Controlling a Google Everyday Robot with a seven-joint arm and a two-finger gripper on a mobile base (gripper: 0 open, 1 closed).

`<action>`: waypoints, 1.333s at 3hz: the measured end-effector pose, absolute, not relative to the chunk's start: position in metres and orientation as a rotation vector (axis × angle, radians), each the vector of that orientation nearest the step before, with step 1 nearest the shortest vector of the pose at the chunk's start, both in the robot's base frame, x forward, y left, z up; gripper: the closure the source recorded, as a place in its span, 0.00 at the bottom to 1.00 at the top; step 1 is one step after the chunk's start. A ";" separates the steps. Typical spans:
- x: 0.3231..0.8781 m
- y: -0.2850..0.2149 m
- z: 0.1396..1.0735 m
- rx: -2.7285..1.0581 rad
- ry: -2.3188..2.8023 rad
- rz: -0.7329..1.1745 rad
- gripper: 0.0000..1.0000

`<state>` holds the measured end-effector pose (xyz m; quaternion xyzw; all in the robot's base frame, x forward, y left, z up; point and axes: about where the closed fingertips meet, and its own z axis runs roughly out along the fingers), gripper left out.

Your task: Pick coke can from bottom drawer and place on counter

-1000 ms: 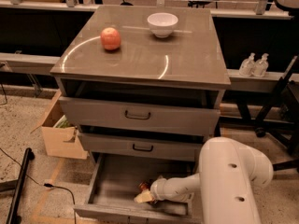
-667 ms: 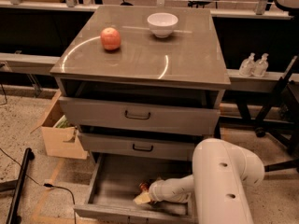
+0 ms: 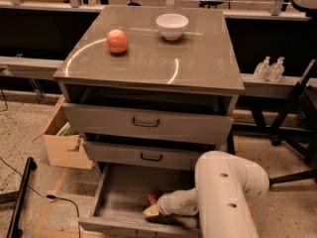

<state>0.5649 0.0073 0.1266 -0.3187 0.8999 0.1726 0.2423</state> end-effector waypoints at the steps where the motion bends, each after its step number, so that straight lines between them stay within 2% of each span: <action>1: 0.564 0.011 0.119 -0.882 2.466 0.484 0.41; 3: 0.561 0.013 0.117 -0.896 2.466 0.493 0.89; 4: 0.559 0.005 0.145 -0.890 2.415 0.547 1.00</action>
Offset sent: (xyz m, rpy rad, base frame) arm -0.0044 0.0049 -0.0119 0.0039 0.0177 0.0296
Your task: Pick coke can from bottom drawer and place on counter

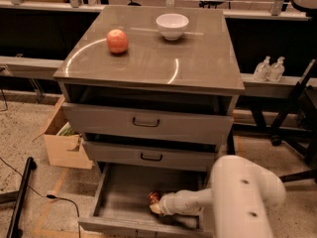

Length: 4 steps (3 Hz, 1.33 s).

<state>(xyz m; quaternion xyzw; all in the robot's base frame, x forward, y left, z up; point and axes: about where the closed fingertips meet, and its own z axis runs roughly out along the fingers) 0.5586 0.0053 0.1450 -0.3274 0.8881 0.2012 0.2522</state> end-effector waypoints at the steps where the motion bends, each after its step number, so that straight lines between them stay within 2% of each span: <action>1: 0.548 0.010 0.213 -0.955 2.286 0.647 1.00; 4: 0.510 -0.039 0.399 -1.168 1.988 0.687 1.00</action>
Offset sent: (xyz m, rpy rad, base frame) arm -0.0421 -0.0436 0.2185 0.1955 -0.2068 0.2181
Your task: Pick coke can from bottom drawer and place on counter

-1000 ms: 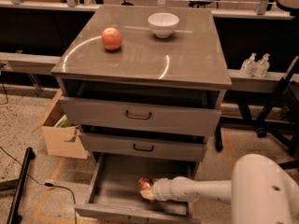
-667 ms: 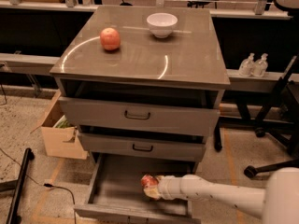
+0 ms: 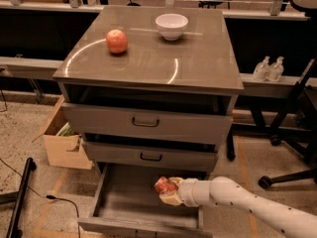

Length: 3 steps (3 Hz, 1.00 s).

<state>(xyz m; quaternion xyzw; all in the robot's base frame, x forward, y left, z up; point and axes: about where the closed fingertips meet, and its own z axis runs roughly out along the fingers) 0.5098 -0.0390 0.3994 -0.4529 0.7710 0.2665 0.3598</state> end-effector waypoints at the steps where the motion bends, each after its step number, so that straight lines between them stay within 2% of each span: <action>1: 0.510 -0.050 0.458 -1.217 1.859 0.730 1.00; 2: 0.491 -0.044 0.458 -1.290 1.839 0.790 1.00; 3: 0.492 -0.043 0.469 -1.289 1.815 0.758 1.00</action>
Offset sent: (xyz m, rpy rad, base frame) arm 0.0006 -0.0098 0.0520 0.0554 -0.0652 0.0607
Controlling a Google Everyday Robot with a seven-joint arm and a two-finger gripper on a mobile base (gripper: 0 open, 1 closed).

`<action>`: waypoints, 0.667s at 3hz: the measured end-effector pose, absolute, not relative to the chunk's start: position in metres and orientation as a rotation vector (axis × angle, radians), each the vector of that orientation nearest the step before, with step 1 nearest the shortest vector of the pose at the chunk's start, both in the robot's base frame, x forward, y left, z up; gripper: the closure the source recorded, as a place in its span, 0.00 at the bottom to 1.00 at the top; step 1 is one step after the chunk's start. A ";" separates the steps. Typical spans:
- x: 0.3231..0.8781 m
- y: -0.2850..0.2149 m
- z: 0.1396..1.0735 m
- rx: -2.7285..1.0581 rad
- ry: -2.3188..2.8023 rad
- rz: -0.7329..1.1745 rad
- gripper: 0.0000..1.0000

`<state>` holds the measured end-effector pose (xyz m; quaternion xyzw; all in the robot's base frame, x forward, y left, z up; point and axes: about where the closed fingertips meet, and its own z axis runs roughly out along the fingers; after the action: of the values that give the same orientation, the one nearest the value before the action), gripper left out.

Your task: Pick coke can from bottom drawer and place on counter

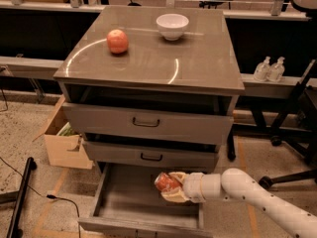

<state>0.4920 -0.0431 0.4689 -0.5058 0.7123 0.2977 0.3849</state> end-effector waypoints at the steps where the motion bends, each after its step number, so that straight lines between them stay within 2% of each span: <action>1: 0.488 -0.050 0.521 -1.295 1.689 0.695 1.00; 2: 0.482 -0.062 0.584 -1.310 1.554 0.607 1.00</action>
Offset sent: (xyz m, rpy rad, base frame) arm -0.0199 -0.0372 0.2004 0.0763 -0.4632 0.0308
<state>0.4817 -0.0615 0.5843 -0.5391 0.6394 0.2497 0.4881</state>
